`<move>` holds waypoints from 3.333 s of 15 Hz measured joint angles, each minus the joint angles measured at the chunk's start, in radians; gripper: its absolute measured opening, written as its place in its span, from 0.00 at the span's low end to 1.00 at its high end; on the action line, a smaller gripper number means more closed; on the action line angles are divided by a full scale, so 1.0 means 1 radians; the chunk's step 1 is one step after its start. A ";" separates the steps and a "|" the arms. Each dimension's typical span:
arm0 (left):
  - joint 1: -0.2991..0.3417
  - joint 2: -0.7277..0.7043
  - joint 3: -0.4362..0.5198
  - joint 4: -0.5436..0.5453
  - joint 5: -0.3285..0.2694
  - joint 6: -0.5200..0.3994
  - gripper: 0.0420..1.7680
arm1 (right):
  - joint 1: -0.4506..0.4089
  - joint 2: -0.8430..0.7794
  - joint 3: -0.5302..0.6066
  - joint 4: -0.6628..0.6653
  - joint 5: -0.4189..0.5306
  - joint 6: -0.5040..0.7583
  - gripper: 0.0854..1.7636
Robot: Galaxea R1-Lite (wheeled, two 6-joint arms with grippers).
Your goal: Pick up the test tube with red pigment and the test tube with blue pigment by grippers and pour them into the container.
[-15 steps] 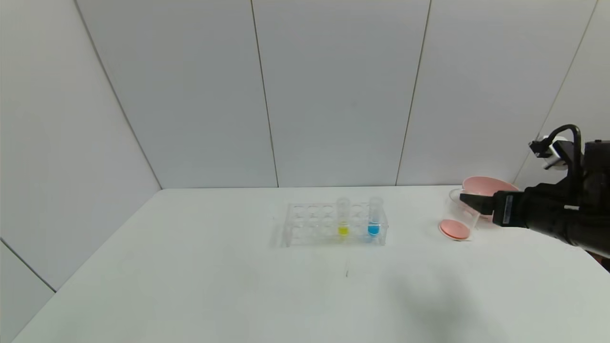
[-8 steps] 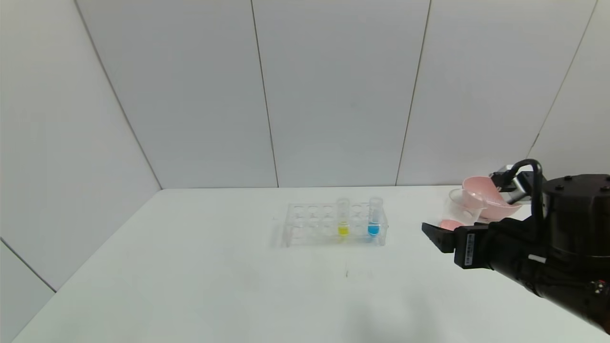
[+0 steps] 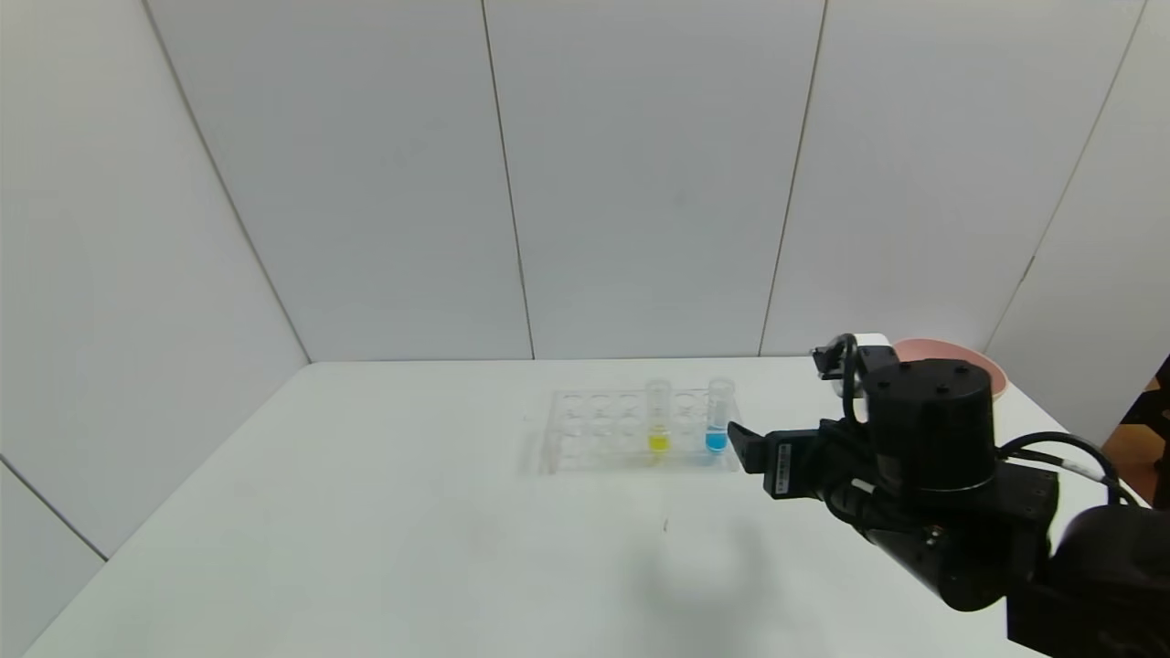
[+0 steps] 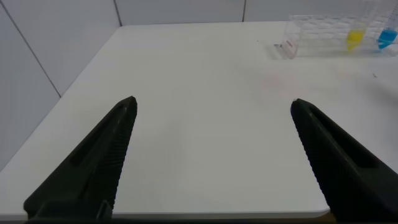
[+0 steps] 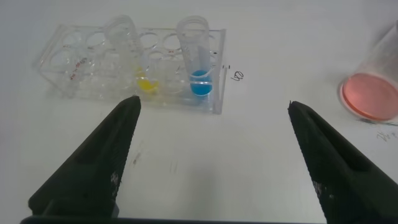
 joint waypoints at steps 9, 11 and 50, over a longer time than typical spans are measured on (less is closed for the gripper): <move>0.000 0.000 0.000 0.000 0.000 0.000 1.00 | -0.018 0.250 -0.209 0.003 -0.002 -0.011 0.96; 0.000 0.000 0.000 0.000 0.000 0.000 1.00 | -0.024 0.281 -0.244 -0.002 -0.003 -0.041 0.96; 0.000 0.000 0.000 0.000 0.000 0.000 1.00 | -0.048 0.342 -0.310 -0.068 -0.001 -0.122 0.23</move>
